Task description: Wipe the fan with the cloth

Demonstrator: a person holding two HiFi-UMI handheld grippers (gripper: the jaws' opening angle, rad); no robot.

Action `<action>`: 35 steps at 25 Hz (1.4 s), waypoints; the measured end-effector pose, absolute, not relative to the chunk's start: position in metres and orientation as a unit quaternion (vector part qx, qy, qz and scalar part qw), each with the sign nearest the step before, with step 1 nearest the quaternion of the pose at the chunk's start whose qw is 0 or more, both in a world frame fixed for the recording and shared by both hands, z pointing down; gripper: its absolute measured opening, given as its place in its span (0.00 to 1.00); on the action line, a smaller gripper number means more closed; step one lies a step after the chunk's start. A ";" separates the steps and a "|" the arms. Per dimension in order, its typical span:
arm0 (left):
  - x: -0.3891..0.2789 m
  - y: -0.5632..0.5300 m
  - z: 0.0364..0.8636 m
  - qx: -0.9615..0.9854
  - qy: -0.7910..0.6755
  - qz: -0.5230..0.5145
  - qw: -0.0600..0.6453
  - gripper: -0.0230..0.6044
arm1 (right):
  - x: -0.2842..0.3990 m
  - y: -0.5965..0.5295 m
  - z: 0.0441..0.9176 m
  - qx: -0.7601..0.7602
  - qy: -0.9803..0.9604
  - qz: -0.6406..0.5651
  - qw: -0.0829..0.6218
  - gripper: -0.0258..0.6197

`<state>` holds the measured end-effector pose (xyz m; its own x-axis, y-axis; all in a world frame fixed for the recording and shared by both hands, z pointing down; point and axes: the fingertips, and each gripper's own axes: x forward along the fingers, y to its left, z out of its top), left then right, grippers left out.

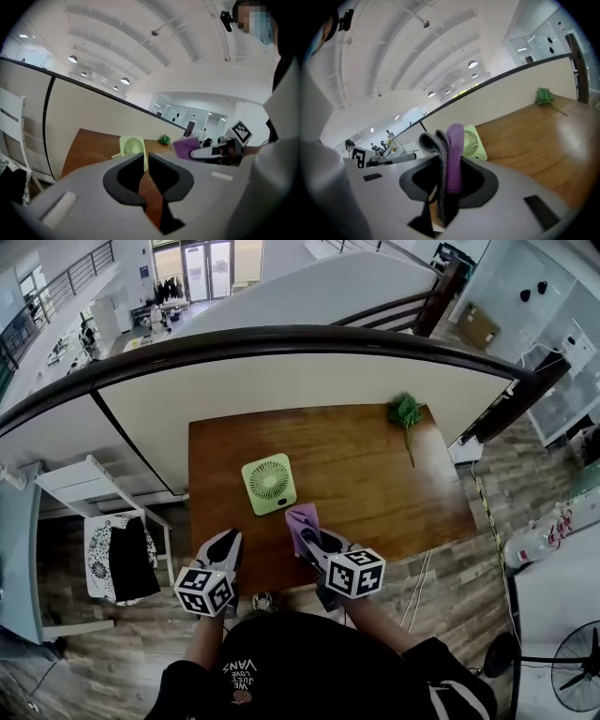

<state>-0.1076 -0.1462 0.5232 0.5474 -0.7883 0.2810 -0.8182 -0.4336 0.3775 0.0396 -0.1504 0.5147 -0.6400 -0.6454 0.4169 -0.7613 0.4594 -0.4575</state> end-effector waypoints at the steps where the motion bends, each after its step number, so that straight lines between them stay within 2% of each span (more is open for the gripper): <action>1: -0.110 -0.153 0.527 0.849 -0.468 0.034 0.243 0.06 | 0.036 -0.155 0.516 0.418 -0.847 0.315 0.091 0.20; 7: -0.116 -0.184 0.548 0.869 -0.417 0.055 0.260 0.07 | 0.018 -0.175 0.525 0.448 -0.831 0.317 0.090 0.20; 11: -0.118 -0.206 0.566 0.869 -0.401 0.063 0.284 0.22 | 0.008 -0.185 0.529 0.454 -0.829 0.315 0.092 0.20; 21: -0.104 -0.237 0.618 0.849 -0.387 0.074 0.352 0.29 | -0.005 -0.213 0.547 0.428 -0.843 0.298 0.134 0.20; 35: -0.091 -0.270 0.632 0.854 -0.376 0.054 0.357 0.30 | -0.041 -0.264 0.557 0.345 -0.878 0.291 0.162 0.20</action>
<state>-0.0914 -0.2699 0.6324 0.7114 -0.6032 0.3605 -0.6804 -0.4628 0.5682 -0.0412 -0.2640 0.5572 -0.7100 -0.5105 0.4851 -0.6992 0.5930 -0.3993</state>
